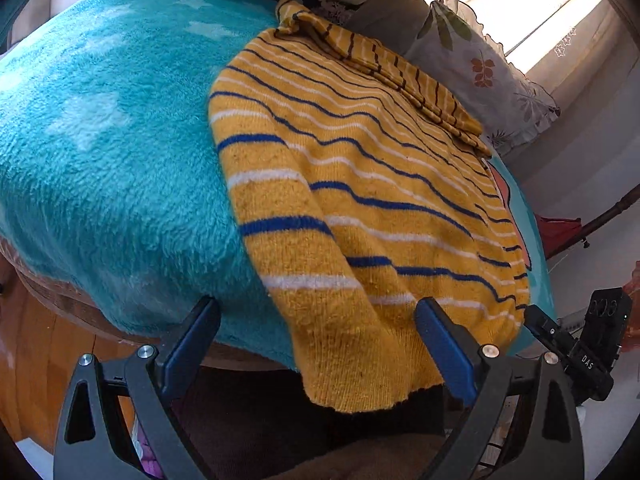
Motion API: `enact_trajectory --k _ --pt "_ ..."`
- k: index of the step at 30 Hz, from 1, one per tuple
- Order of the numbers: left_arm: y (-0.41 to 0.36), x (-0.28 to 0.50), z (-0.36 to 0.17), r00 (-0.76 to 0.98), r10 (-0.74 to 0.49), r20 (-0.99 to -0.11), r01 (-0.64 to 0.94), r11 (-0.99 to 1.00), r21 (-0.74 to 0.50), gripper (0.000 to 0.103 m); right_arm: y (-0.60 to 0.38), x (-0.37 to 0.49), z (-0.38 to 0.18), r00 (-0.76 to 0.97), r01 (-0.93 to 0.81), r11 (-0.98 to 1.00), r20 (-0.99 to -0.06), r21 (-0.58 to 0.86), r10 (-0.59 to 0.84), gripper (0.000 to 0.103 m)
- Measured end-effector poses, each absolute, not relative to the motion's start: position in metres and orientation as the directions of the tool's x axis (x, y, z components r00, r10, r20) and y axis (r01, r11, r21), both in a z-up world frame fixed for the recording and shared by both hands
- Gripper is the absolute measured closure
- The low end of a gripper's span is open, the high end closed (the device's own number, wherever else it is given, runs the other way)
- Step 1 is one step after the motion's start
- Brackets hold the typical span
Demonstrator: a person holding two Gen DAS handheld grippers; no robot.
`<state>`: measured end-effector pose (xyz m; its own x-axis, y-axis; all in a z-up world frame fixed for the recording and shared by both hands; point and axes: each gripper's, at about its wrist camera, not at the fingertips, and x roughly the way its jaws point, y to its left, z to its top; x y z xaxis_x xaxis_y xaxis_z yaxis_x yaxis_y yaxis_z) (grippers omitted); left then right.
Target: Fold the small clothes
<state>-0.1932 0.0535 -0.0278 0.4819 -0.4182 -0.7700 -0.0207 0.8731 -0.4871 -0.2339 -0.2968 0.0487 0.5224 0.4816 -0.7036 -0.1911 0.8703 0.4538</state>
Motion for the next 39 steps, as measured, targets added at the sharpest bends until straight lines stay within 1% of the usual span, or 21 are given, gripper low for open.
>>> enact_trajectory --k 2,3,4,5,6,7,8,9,10,13,17,19,21,26,31,35,37,39 --pt "0.050 -0.193 -0.031 0.476 -0.447 -0.758 -0.015 0.857 -0.515 0.006 -0.293 -0.238 0.047 0.509 -0.207 0.853 -0.692 0.479 0.512 0.038" --pt "0.050 -0.192 -0.032 0.477 -0.453 -0.753 -0.021 0.851 -0.525 0.016 -0.290 -0.241 0.045 0.503 -0.214 0.847 -0.688 0.487 0.523 0.039" --pt "0.051 -0.193 -0.034 0.472 -0.460 -0.752 -0.027 0.846 -0.533 0.045 -0.287 -0.244 0.043 0.502 -0.217 0.848 -0.690 0.483 0.521 0.039" --pt "0.050 -0.192 -0.036 0.454 -0.477 -0.752 -0.016 0.840 -0.543 0.063 -0.282 -0.247 0.041 0.508 -0.216 0.857 -0.695 0.469 0.509 0.039" --pt "0.052 -0.193 -0.035 0.444 -0.509 -0.737 -0.001 0.822 -0.569 0.080 -0.278 -0.251 0.041 0.528 -0.210 0.873 -0.701 0.439 0.479 0.046" --pt "0.053 -0.197 -0.032 0.452 -0.515 -0.728 0.002 0.817 -0.576 0.086 -0.275 -0.253 0.041 0.537 -0.209 0.888 -0.711 0.409 0.454 0.067" --pt "0.052 -0.202 -0.026 0.466 -0.498 -0.732 0.012 0.830 -0.557 0.087 -0.270 -0.254 0.041 0.531 -0.219 0.894 -0.721 0.391 0.446 0.076" --pt "0.050 -0.207 -0.018 0.483 -0.481 -0.732 0.034 0.845 -0.533 0.090 -0.268 -0.254 0.044 0.529 -0.228 0.896 -0.724 0.382 0.443 0.082" --pt "0.048 -0.213 -0.007 0.505 -0.464 -0.728 0.056 0.859 -0.508 0.090 -0.267 -0.255 0.048 0.536 -0.235 0.895 -0.718 0.378 0.444 0.086" --pt "0.045 -0.227 0.026 0.573 -0.436 -0.695 0.121 0.883 -0.454 0.092 -0.269 -0.257 0.069 0.550 -0.266 0.876 -0.682 0.403 0.481 0.091" --pt "0.052 -0.208 0.058 0.615 -0.459 -0.641 0.153 0.867 -0.474 0.092 -0.275 -0.243 0.105 0.568 -0.306 0.829 -0.609 0.468 0.554 0.092" --pt "0.054 -0.186 0.069 0.633 -0.447 -0.632 0.141 0.869 -0.474 0.092 -0.278 -0.224 0.119 0.570 -0.318 0.806 -0.579 0.499 0.583 0.094" --pt "0.055 -0.159 0.082 0.649 -0.444 -0.618 0.134 0.866 -0.482 0.092 -0.279 -0.199 0.130 0.578 -0.316 0.796 -0.560 0.517 0.593 0.094" --pt "0.051 -0.074 0.113 0.693 -0.379 -0.614 0.107 0.896 -0.432 0.092 -0.282 -0.114 0.150 0.599 -0.284 0.779 -0.531 0.559 0.599 0.095" --pt "0.043 0.040 0.116 0.668 -0.320 -0.672 0.052 0.921 -0.386 0.092 -0.281 -0.007 0.149 0.590 -0.177 0.778 -0.568 0.603 0.574 0.095" --pt "0.036 0.121 0.091 0.628 -0.250 -0.738 -0.011 0.944 -0.329 0.092 -0.281 0.069 0.129 0.573 -0.085 0.811 -0.637 0.579 0.515 0.095" --pt "0.039 0.152 0.070 0.588 -0.250 -0.769 -0.047 0.939 -0.341 0.092 -0.284 0.104 0.108 0.546 -0.024 0.807 -0.669 0.590 0.504 0.095" --pt "0.047 0.173 0.049 0.545 -0.284 -0.789 -0.082 0.918 -0.387 0.092 -0.289 0.130 0.087 0.518 0.031 0.790 -0.686 0.612 0.512 0.094"
